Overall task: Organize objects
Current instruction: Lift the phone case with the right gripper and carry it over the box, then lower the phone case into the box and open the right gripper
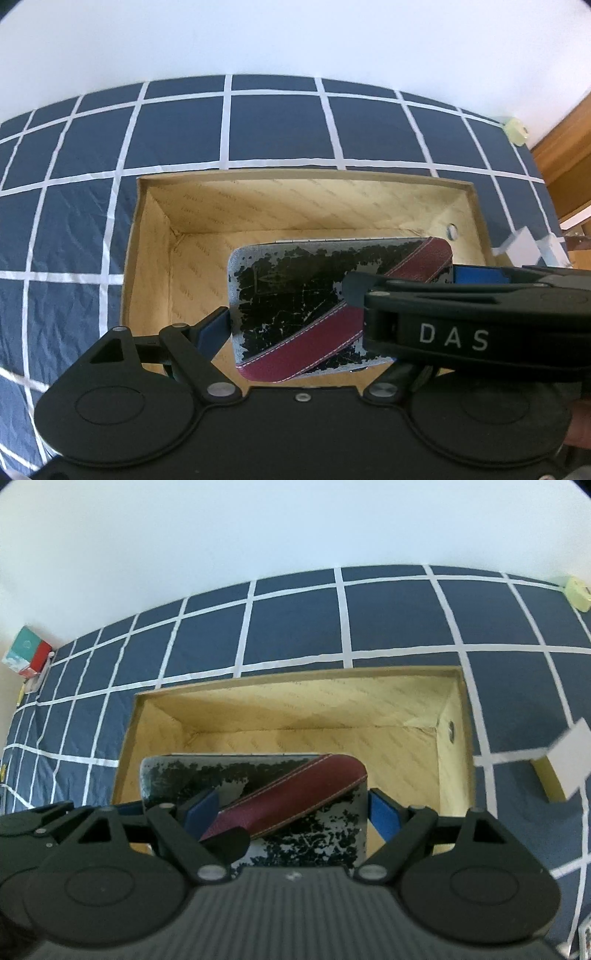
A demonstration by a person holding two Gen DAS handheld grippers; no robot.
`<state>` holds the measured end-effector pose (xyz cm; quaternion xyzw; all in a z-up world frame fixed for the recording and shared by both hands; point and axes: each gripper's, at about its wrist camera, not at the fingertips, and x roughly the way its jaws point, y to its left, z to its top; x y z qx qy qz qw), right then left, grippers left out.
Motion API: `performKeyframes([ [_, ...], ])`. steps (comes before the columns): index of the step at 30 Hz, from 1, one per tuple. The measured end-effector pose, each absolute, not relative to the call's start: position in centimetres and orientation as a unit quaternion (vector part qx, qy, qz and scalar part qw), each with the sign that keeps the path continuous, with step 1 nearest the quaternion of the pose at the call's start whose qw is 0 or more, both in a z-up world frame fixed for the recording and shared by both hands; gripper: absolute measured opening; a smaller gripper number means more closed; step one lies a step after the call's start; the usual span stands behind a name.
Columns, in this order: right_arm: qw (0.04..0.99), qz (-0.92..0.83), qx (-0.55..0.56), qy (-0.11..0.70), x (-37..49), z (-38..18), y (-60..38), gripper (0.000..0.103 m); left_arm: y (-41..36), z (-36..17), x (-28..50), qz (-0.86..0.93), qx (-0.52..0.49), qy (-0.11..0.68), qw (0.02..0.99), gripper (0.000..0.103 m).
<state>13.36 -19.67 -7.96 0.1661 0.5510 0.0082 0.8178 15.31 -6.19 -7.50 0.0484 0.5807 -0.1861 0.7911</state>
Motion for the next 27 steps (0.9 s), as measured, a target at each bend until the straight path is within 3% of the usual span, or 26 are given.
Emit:
performKeyframes([
  [27,0.777,-0.001,0.175,0.604,21.0,-17.4,-20.6,0.086,-6.6,-16.7,23.9,-0.193,0.055,0.633,0.748,0.082],
])
